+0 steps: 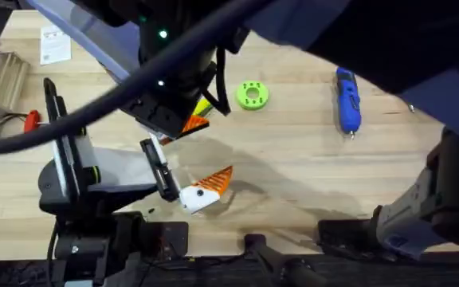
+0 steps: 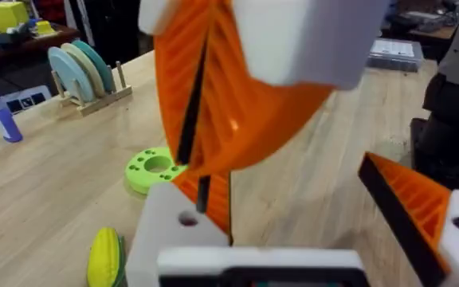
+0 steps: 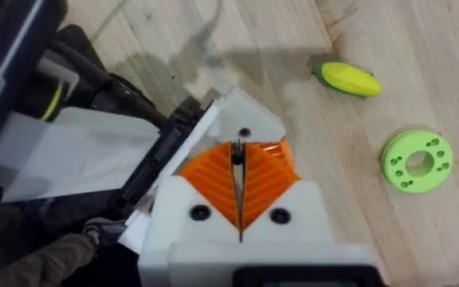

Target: Pick up the gripper from the table and insert it into the empty holder that is missing its gripper. Then pick up a screw, insert it into the mounting hole, and use the screwdriver to tighten it. Finally, clean up the table by picking up the vegetable and placing it into the bucket.

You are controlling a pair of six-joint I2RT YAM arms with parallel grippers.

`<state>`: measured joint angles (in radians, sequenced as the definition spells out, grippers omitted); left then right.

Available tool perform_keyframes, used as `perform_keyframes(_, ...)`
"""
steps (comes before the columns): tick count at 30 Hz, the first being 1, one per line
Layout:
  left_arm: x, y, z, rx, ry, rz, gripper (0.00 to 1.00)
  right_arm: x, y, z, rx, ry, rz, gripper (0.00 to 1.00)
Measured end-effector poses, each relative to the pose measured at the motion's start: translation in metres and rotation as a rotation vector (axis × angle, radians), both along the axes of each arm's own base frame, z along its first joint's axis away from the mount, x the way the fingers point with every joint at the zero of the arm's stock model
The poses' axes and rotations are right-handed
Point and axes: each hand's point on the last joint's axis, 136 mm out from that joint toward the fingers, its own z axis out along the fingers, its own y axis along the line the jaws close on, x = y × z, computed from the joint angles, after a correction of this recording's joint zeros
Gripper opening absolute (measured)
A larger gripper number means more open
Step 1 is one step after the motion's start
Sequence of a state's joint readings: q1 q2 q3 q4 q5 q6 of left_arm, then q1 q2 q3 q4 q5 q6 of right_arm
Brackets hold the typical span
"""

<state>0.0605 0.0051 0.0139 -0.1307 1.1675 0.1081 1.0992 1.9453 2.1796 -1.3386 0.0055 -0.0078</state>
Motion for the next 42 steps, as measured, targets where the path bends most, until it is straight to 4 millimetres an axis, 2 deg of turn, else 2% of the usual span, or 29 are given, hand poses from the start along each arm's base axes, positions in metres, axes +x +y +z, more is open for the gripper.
perform_keyframes(42, -0.0005, -0.0003, 0.0, -0.002, 0.004, -0.003, 0.986, 0.0065, 0.0009, -0.0077, -0.026, -0.019, -0.011, 0.006)
